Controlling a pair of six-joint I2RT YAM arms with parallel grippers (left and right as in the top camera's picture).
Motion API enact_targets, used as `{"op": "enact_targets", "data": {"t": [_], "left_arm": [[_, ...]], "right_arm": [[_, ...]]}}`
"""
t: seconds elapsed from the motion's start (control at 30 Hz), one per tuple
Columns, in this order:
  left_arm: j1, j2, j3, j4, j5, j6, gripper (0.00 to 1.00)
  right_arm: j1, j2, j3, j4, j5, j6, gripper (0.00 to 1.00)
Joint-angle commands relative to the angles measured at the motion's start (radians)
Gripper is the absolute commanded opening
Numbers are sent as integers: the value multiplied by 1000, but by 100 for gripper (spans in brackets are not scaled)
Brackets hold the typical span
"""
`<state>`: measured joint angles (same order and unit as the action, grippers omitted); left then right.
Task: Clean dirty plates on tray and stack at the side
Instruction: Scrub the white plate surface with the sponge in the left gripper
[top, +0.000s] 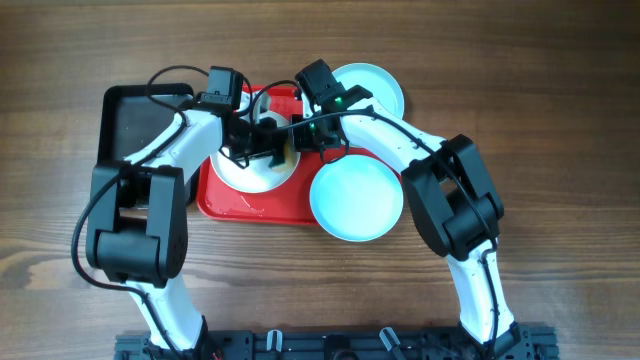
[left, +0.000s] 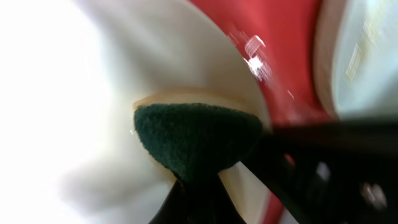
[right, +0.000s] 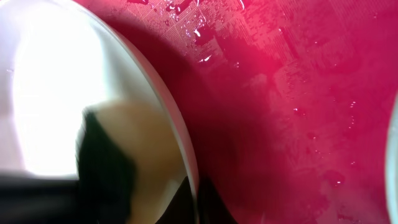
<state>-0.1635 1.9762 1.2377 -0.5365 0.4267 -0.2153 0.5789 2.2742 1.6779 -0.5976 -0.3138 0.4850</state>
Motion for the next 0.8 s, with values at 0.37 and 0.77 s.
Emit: {"op": "enact_targets", "data": {"t": [0.37, 0.77], "left_arm": [[85, 19, -10, -186, -525, -383, 4], [49, 19, -10, -298, 98, 99, 4]], "right_arm": [[-2, 26, 9, 3, -26, -3, 4], [-2, 26, 9, 6, -23, -2, 4]]}}
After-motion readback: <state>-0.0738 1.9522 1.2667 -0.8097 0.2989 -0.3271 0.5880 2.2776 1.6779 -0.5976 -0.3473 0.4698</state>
